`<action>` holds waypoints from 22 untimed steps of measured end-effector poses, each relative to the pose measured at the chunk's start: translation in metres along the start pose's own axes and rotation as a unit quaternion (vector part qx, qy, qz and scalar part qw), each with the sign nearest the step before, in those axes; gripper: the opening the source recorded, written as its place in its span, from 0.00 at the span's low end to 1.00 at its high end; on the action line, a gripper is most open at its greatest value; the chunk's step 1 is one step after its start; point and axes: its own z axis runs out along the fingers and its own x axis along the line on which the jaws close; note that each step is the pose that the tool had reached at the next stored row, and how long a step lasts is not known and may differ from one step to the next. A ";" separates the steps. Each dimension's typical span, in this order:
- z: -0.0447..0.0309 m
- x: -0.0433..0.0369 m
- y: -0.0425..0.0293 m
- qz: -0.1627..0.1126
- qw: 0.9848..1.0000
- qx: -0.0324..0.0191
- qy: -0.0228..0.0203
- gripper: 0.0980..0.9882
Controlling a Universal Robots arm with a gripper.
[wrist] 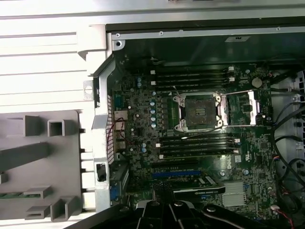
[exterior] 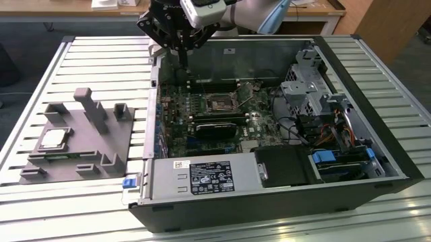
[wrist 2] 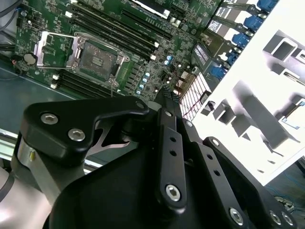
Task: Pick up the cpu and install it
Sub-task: 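Reach for the cpu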
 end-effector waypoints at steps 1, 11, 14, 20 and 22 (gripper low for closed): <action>0.0000 0.0005 0.0000 0.000 1.000 0.000 0.000 0.01; 0.0005 0.0062 -0.0005 0.000 1.000 0.000 0.000 0.01; 0.0007 0.0085 -0.0007 0.000 1.000 0.000 0.000 0.01; 0.0009 0.0124 -0.0010 0.000 1.000 0.000 0.000 0.01; 0.0010 0.0137 -0.0011 0.000 1.000 0.000 0.000 0.01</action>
